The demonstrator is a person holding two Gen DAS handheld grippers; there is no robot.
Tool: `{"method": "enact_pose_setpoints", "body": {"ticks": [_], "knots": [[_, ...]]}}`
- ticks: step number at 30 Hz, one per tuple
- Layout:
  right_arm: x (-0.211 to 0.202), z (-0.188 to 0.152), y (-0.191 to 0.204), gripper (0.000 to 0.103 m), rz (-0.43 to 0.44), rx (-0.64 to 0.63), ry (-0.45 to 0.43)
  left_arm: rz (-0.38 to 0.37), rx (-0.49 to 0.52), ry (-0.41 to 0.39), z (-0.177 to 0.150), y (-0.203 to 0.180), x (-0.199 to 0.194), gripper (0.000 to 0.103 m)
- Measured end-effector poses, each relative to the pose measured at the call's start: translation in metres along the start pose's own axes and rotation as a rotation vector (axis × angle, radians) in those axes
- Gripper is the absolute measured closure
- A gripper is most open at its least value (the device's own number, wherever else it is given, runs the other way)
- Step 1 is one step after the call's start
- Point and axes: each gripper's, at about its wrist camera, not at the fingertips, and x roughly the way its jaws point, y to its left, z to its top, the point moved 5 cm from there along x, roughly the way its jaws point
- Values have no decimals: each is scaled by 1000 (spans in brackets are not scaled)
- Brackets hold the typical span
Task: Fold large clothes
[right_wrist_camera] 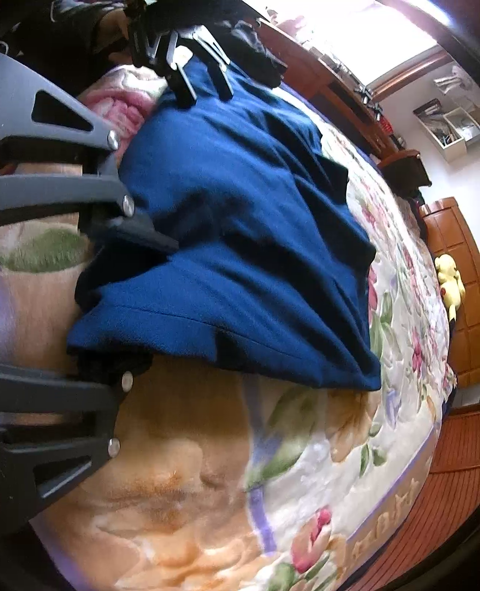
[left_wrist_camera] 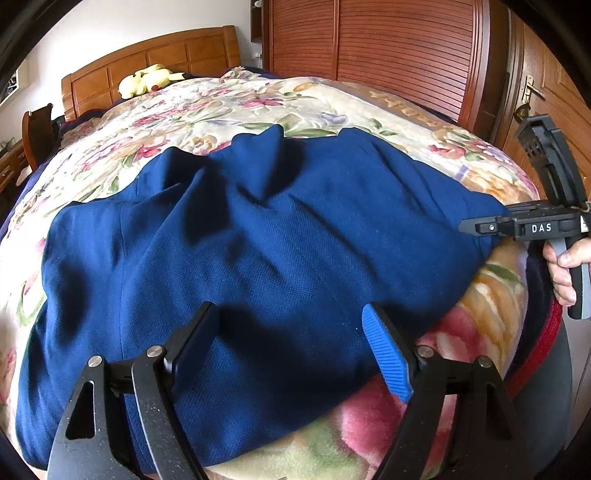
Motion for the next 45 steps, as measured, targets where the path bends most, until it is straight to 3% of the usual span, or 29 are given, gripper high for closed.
{"method": "enact_pose_setpoints", "body": {"ticks": [8, 15, 27, 32, 38, 45], "knots": [[-44, 28, 29, 77, 12, -84, -106, 3, -22, -21, 1, 16, -16, 22], [-67, 60, 96, 79, 39, -218, -178, 44, -74, -88, -10, 53, -54, 22], [-43, 89, 254, 81, 143, -471, -208, 154, -178, -161, -58, 128, -116, 22], [-8, 80, 312, 78, 202, -510, -157, 174, -221, -176, -75, 148, -127, 22], [30, 73, 324, 64, 247, -481, -96, 181, -247, -178, -87, 160, -132, 22], [26, 72, 300, 59, 123, -500, -120, 170, -243, -193, -86, 159, -135, 22]]}}
